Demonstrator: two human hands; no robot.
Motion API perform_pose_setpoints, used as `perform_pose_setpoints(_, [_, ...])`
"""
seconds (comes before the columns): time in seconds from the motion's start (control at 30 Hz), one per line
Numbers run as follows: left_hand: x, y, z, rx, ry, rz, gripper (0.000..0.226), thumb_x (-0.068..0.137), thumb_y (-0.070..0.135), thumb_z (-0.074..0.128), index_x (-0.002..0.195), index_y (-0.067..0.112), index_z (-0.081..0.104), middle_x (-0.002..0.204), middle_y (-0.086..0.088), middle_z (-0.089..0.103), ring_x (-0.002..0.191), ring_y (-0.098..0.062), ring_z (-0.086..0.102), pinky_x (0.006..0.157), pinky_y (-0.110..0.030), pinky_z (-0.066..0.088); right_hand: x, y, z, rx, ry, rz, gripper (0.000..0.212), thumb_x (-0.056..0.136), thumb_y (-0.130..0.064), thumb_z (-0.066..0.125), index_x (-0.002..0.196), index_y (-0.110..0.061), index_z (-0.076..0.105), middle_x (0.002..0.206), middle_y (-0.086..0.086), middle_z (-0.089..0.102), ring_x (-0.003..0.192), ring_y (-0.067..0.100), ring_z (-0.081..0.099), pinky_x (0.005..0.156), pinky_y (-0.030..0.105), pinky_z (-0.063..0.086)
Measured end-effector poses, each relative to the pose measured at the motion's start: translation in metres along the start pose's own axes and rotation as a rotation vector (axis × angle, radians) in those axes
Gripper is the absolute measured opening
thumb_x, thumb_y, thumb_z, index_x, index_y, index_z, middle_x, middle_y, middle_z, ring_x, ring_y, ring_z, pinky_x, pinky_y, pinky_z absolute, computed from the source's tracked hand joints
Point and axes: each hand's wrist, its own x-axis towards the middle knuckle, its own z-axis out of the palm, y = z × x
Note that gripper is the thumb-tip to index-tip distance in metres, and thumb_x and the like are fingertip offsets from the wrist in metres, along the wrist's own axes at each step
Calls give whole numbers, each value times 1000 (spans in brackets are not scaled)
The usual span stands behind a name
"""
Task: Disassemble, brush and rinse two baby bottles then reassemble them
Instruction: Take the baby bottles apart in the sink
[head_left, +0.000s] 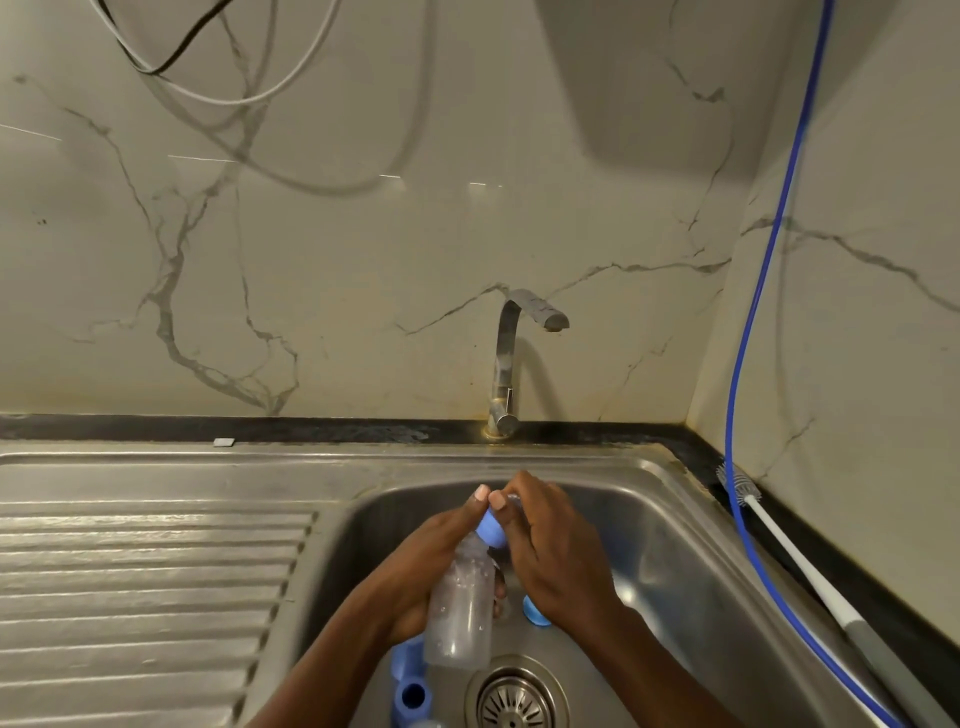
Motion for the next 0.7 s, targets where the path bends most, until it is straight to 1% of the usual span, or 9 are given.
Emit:
perform_pose_setpoints(0.07, [2,-2,2,-55,34,17,53,79,45,56,111,3,60,70,-13,69,57,-19,64,55,-30,56,1,2,3,-26,59,-21,26,97,-60,23,88,-39,36,79,-20,41,72,7,50,65,21,46])
perform_pose_setpoints(0.13, [4,-2,2,-65,-8,54,47,85,40,60,115,5,59,84,-16,70,66,-23,65,63,-35,57,1,4,7,27,69,17,19,95,-52,30,91,-36,40,82,-17,44,73,6,51,67,19,45])
perform_pose_setpoints(0.23, [7,-6,5,13,-8,151,44,87,38,64,115,4,57,97,-21,70,78,-30,66,71,-41,57,3,-2,8,195,125,151,28,89,-47,32,80,-26,49,73,-15,50,68,6,53,63,14,43])
perform_pose_setpoints(0.33, [9,-5,11,151,12,296,40,88,36,66,111,4,57,95,-21,70,80,-30,68,74,-39,58,6,-9,-1,223,194,259,28,96,-34,45,72,-22,51,64,-11,53,65,3,55,57,11,41])
perform_pose_setpoints(0.4, [11,-5,12,255,30,379,36,87,36,67,107,6,58,91,-17,71,80,-29,70,73,-37,59,7,-13,-6,208,200,336,25,100,-20,50,75,-21,55,64,-12,55,59,0,55,56,9,41])
perform_pose_setpoints(0.43, [11,-4,12,301,53,413,34,87,35,67,105,8,57,90,-15,71,80,-28,71,73,-36,60,8,-15,-7,216,188,384,25,100,-18,49,77,-21,56,66,-14,55,59,-3,54,57,7,42])
perform_pose_setpoints(0.5, [10,-2,13,390,93,487,29,88,32,67,103,10,57,88,-10,71,78,-21,71,69,-30,59,10,-19,-8,281,158,486,29,102,-22,46,75,-22,56,66,-12,57,58,-4,55,53,6,42])
perform_pose_setpoints(0.57, [10,-2,12,493,106,552,23,90,29,66,100,12,57,83,-5,70,73,-14,71,65,-24,56,12,-19,-8,378,126,592,34,103,-28,44,72,-20,57,64,-4,60,55,2,56,46,9,40])
perform_pose_setpoints(0.7, [13,-2,10,670,115,639,25,88,39,66,97,18,56,78,1,69,70,-8,68,66,-19,54,17,-18,-13,509,86,783,39,102,-35,43,73,-16,62,61,3,62,44,6,54,38,14,40])
